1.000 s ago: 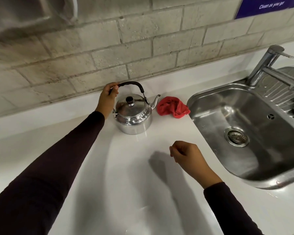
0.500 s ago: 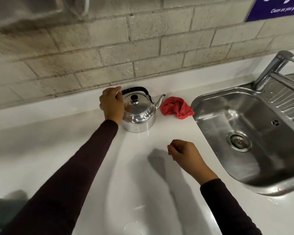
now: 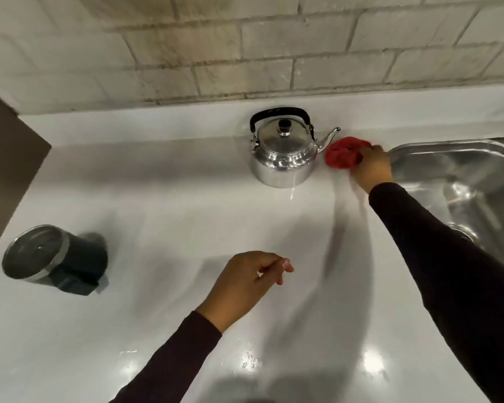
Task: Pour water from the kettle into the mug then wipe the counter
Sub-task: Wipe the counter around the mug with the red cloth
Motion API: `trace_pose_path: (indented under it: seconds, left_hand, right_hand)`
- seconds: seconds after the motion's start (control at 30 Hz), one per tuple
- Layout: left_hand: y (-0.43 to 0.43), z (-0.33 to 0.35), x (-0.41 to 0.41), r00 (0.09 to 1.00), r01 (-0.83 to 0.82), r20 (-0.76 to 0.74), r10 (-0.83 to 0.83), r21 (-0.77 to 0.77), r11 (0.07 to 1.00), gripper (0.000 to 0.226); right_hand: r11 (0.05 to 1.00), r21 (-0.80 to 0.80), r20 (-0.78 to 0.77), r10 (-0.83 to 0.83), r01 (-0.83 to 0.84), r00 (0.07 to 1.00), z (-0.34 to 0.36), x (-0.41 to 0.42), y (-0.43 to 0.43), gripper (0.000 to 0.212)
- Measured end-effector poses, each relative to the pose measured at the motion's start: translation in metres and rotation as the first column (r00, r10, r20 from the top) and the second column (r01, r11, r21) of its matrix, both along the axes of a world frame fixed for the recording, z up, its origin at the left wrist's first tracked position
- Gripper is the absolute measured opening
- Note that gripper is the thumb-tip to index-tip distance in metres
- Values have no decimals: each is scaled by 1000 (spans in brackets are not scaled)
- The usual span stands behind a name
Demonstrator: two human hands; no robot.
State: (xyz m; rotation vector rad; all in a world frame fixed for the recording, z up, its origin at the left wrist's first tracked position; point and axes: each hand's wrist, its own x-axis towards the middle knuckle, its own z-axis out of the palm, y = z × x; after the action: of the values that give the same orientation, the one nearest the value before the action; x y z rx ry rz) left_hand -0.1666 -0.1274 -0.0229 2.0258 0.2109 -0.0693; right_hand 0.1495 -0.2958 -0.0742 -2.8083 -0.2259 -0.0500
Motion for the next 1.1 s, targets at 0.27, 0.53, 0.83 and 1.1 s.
trace_pose_path:
  seconds: [0.27,0.53,0.83,1.1]
  left_hand:
    - [38,3,-53,984,-177,30,177,-17,984,21]
    - [83,6,-99,960,-265,84,268,-51,963,31]
    - [163,27,-148,859,-423,277,431,-93,902,25]
    - [220,15,-195,713,-619,250,655,-216,755,29]
  right_hand:
    - [979,203,76,-36,20,996,6,-118,42,37]
    - [944,275,-92,217,-184,972,-12,-256,102,25]
    - [625,769,-176,403,-130,898,71,-321,188,32]
    - [662,749,-267,297,4,917,85,-317,252,33]
